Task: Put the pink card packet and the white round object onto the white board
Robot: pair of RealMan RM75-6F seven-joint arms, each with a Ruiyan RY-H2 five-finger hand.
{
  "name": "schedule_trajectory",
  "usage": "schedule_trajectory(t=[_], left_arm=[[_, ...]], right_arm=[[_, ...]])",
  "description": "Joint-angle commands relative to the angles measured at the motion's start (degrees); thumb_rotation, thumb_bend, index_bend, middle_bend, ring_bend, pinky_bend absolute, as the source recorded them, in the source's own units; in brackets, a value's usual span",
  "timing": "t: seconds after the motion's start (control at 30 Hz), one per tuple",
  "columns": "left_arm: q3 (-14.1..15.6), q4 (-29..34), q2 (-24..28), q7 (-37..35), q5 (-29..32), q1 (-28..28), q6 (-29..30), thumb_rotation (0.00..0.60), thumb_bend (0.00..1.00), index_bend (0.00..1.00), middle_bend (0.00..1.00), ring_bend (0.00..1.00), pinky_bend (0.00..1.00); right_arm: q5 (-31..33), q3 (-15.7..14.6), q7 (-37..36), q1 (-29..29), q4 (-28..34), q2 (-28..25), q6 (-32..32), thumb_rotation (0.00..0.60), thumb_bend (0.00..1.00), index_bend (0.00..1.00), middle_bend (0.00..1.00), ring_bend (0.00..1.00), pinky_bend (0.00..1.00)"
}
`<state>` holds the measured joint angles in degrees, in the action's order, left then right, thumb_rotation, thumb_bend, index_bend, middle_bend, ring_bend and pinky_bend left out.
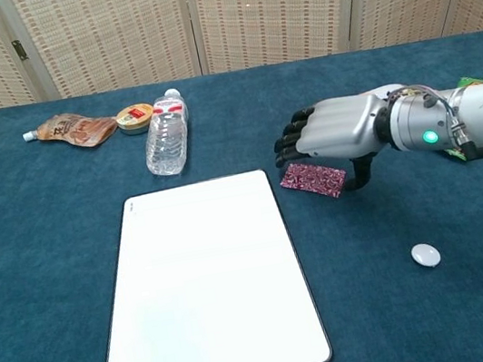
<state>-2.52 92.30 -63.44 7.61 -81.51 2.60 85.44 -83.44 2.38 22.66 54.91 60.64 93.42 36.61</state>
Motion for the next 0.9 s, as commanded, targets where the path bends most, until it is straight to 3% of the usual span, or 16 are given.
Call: schedule_trajectory(t=[0.03,0.9], left_arm=[[0.0,0.1,0.0,0.1,0.0,0.0,0.0,0.600,0.35,0.16,0.15,0.15,0.00],[0.0,0.5,0.1,0.7,0.3,-0.3,0.0,0.600,0.35,0.17,0.15,0.15,0.00]], right_arm=[[0.3,0.0,0.1,0.0,0.9,-0.8,0.1,0.600,0.30,0.11,0.08,0.00,0.00],[2.9,-0.9,3.4,2.0,-0.1,0.1,-3.3,0.600,0.30,0.11,0.08,0.00,0.00]])
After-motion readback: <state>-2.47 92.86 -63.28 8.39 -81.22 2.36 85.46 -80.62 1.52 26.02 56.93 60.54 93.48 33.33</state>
